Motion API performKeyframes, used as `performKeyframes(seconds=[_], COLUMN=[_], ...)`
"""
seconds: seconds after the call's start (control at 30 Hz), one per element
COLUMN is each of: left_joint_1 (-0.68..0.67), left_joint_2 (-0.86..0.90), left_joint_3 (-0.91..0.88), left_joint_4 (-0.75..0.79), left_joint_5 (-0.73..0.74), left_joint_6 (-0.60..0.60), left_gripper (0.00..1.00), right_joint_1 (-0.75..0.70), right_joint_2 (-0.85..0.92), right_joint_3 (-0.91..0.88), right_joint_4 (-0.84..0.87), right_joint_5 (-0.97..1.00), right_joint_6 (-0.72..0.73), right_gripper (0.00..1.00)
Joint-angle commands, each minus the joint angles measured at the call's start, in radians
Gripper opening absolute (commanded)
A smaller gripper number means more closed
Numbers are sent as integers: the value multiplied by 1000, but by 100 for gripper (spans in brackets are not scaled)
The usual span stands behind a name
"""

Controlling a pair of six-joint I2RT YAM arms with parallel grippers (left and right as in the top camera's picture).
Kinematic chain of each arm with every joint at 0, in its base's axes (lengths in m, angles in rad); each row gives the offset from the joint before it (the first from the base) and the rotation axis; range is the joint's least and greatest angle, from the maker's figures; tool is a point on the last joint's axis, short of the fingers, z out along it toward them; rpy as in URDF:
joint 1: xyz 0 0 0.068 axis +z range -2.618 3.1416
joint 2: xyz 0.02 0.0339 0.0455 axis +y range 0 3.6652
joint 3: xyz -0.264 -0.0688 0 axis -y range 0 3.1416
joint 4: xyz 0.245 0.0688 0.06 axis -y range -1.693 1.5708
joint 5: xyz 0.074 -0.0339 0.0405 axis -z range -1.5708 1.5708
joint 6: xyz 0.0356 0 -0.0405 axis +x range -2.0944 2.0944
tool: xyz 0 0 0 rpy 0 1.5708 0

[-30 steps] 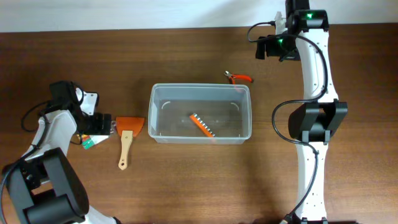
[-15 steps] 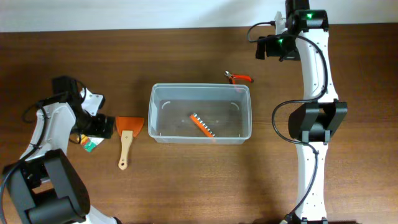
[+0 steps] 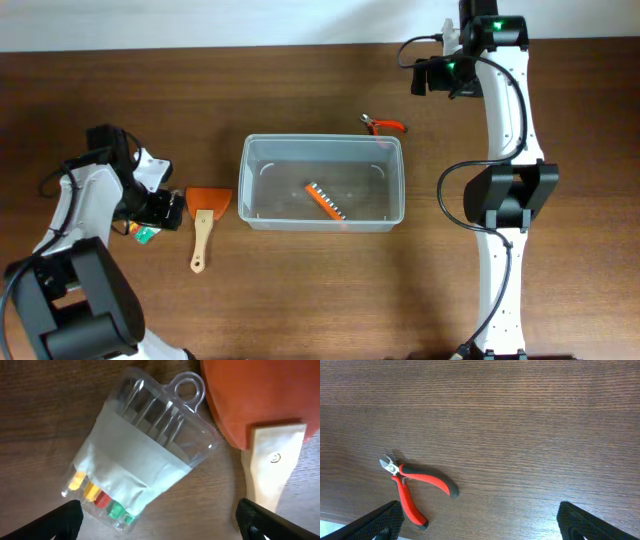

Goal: Pack container
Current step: 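Grasp the bit set package by its top with the left gripper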

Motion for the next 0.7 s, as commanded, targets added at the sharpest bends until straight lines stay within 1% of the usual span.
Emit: performKeyframes(seconds=[0.0,0.13,0.33,0.5,0.67], left_joint_1=[-4,-4,-4,-4,-4], left_joint_2=[37,62,75,75,75], left_joint_3=[12,12,12,12,12], left_joint_4=[11,23,86,136,159], left_joint_5=[-9,-9,-7,-8,-24], left_joint_6=[66,75,166,212,224], left_gripper=[100,100,100,100,100], right_joint_1=[2,2,2,2,2], right_joint_2=[-5,-5,-5,-5,-5], right_joint_3=[20,20,20,20,20], right_joint_4=[0,0,0,0,0], right_joint_5=[-8,-8,-8,-8,-8], right_joint_6=[-3,-3,-3,-3,-3], right_gripper=[99,99,99,99,99])
